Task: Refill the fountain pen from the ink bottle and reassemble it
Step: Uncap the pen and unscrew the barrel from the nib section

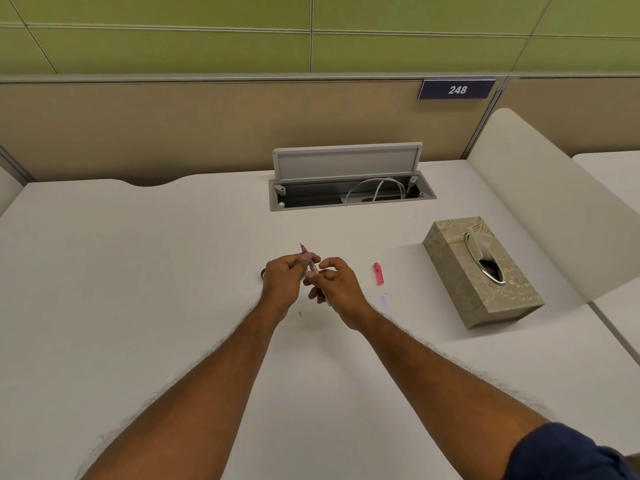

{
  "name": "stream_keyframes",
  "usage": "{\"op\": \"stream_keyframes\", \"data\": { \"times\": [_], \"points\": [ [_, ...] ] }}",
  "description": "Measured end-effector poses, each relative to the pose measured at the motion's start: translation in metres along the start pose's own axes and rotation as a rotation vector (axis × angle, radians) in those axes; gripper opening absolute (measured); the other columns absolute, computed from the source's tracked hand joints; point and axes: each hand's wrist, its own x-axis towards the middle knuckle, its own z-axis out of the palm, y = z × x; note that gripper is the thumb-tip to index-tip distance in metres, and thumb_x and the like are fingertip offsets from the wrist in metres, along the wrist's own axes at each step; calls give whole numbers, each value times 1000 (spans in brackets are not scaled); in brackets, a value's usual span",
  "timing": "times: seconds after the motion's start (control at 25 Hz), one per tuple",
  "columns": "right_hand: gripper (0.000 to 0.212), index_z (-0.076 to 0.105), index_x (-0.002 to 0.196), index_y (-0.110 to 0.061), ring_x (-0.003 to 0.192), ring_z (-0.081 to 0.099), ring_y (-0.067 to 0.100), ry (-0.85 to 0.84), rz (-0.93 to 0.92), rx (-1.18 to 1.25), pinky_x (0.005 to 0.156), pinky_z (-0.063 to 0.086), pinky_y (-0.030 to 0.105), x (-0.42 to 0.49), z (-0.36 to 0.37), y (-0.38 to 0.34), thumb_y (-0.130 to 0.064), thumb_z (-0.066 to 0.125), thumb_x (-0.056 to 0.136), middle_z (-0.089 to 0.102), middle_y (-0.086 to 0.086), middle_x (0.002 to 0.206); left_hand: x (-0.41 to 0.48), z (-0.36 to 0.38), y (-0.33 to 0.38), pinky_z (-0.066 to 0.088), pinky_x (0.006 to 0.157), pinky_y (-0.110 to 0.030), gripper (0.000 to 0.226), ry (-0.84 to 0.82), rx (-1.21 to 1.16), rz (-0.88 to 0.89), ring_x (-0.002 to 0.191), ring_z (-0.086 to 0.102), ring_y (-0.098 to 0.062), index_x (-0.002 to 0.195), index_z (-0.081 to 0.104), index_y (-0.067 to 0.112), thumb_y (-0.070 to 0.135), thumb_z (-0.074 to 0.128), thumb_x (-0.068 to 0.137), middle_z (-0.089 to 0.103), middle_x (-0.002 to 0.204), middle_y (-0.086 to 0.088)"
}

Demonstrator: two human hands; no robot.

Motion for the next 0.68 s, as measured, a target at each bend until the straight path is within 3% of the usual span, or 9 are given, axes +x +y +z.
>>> {"op": "stream_keyframes", "data": {
  "times": [0.2,0.32,0.44,0.56,0.68],
  "points": [
    [23,67,99,-7,59,57,14,53,-37,-51,53,44,23,1,0,0,-21,49,100,72,8,82,-1,1,3,50,97,-35,28,16,3,-5,106,64,-24,100,75,14,29,52,97,73,106,-5],
    [14,67,102,-7,64,60,14,91,-74,-96,62,51,27,3,-1,5,-16,64,92,69,4,80,1,2,1,48,103,-42,30,47,16,-17,110,63,-25,104,75,13,31,53,96,72,114,-6],
    [28,62,111,-9,61,61,15,82,-58,-78,60,53,28,1,-1,4,-17,72,86,65,-2,77,1,4,0,51,99,-44,28,39,10,-16,106,65,-24,103,75,17,33,54,95,73,110,-2],
    [20,67,99,-9,53,47,11,42,-33,-69,51,39,23,1,-2,5,-27,58,96,59,-1,72,0,7,2,52,98,-37,27,33,-13,-6,105,66,-22,108,74,15,30,55,95,72,112,-3],
    [34,70,93,-14,60,49,9,94,-86,-198,58,41,22,2,-1,10,-29,41,103,62,1,73,0,8,2,49,88,-23,29,48,-11,1,104,67,-22,111,72,13,30,55,95,71,115,-5]
  ]
}}
